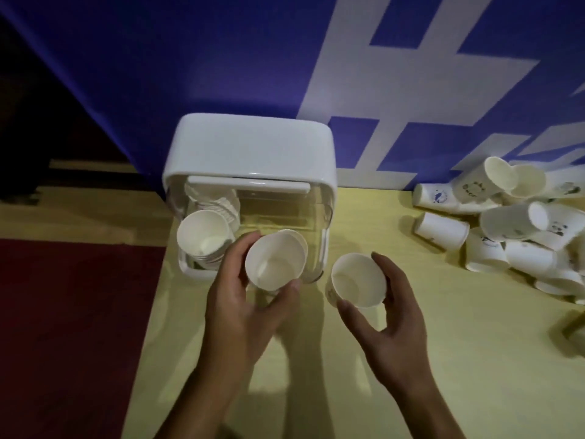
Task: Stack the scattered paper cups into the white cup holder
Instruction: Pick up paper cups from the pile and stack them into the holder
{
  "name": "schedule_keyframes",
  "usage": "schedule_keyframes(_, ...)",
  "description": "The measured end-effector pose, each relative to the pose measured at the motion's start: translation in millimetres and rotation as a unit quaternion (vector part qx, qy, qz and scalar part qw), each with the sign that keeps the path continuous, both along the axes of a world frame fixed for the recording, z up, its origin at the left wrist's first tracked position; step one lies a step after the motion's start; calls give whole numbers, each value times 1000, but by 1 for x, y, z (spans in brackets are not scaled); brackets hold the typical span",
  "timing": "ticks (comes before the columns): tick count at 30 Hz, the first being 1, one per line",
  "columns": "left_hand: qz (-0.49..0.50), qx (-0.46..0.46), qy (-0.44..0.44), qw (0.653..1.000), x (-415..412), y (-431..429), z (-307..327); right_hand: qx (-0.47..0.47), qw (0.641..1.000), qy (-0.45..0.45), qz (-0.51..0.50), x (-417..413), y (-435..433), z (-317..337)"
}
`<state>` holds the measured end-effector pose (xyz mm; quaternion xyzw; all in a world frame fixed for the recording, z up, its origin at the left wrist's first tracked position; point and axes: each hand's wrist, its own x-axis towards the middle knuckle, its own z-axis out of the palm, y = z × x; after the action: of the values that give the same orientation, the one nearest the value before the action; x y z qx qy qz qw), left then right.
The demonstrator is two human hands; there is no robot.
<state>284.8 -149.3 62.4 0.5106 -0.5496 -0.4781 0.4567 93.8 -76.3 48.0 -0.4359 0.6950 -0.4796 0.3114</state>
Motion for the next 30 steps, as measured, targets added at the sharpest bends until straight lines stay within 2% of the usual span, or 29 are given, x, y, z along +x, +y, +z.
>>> schedule_keyframes(3, -10, -16, -54, 998, -2, -16, -6, 7, 1000, -3, 9, 10, -7, -1)
schedule_keyframes(6, -13, -17, -67, 998, -9, -29, -17, 13, 1000, -1, 14, 7, -10, 0)
schedule_keyframes(11, -43, 5, -108, 993, -16, -39, -39, 24, 1000, -13, 5, -4, -11, 1)
schedule_keyframes(16, -44, 21, -190, 980, -18, -41, -61, 26, 1000, -9, 10, -8, -16, 4)
schedule_keyframes(19, -37, -9, -226, 973, -20, -46, -68, 21, 1000, -11, 12, -10, -20, 3)
schedule_keyframes(23, -50, 51, -231, 970, -19, -48, -71, 18, 1000, -13, 18, -12, -25, 1)
schedule_keyframes(27, -82, 71, -236, 966, -13, -50, -72, 3, 1000, -5, 25, -8, -33, 3)
schedule_keyframes(30, -67, 79, -207, 973, -6, -47, -65, -22, 999, -4, 31, -1, -42, 4)
